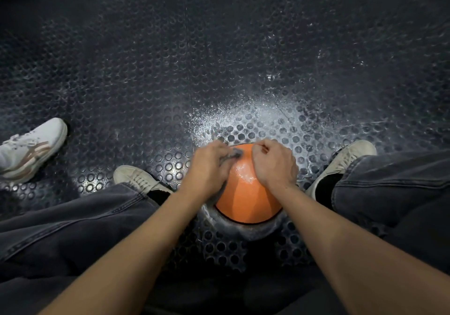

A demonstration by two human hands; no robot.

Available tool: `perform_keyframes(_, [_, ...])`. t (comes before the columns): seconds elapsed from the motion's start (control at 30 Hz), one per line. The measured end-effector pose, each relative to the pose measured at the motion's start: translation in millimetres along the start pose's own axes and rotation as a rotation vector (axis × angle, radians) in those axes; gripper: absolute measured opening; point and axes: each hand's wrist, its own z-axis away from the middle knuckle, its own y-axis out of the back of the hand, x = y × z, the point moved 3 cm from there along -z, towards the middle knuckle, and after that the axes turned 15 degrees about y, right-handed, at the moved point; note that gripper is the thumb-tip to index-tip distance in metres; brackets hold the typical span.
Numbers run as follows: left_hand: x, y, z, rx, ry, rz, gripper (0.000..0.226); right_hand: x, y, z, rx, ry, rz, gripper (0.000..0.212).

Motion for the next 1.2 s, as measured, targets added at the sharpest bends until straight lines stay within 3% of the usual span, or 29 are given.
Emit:
perform_keyframes(0.07, [-2.2,-0.3,40.5,-0.046,-0.127,0.066,0.019,3.8,3.5,-0.7,-0.029,0.015,-0.018,0.024])
perform_keyframes(0.13, [-9.7,0.1,40.1,-0.061,-0.146,0.072,0.019,1.0,2.6,-0.4,-0.075,0.083,-0.036,0.022])
perform_keyframes(0.27, [-22.2,0.4,5.1,0.104,0.137,0.045,0.020,-8.6,-8.6,3.1,-0.063,0.108,-0.014,0.025])
perform_keyframes(0.43, [-5.0,-14.4,63.5,0.032,-0.138,0.072,0.021,-0.7,0.9,-1.6,-0.086,0.079,-0.067,0.026])
perform_keyframes(0.53, [-11.9,-11.0,27.7,0.218,0.073,0.101,0.018,-3.7,-2.2,-2.9,-0.091,0.080,-0.076,0.027])
perform_keyframes(0.6, [-16.6,-11.0,25.5,0.256,0.223,0.116,0.019,-5.1,-6.4,-1.0,-0.047,0.037,-0.071,0.027])
perform_keyframes(0.73, [-4.7,-27.6,75.4,0.226,0.046,0.107,0.022,4.2,1.9,0.6,-0.004,-0.041,-0.109,0.026])
perform_keyframes(0.77, [-5.3,-24.7,66.9,0.233,0.067,0.111,0.021,4.4,4.2,2.3,-0.010,-0.027,-0.123,0.026])
perform_keyframes(0.87, [-14.0,-16.9,20.1,0.243,0.346,0.089,0.021,1.5,2.2,9.6,0.008,-0.028,-0.121,0.027])
perform_keyframes(0.97, [-5.6,-25.8,47.8,0.297,0.186,0.088,0.022,-3.3,2.4,19.1,0.052,-0.097,-0.083,0.020])
perform_keyframes(1.07, [2.5,-38.4,87.2,0.223,0.028,0.105,0.029,1.3,5.5,18.5,0.001,-0.061,-0.112,0.021])
perform_keyframes(1.2, [-12.3,-20.5,16.7,0.228,0.336,0.065,0.023,0.5,4.2,21.7,0.004,-0.083,-0.158,0.022])
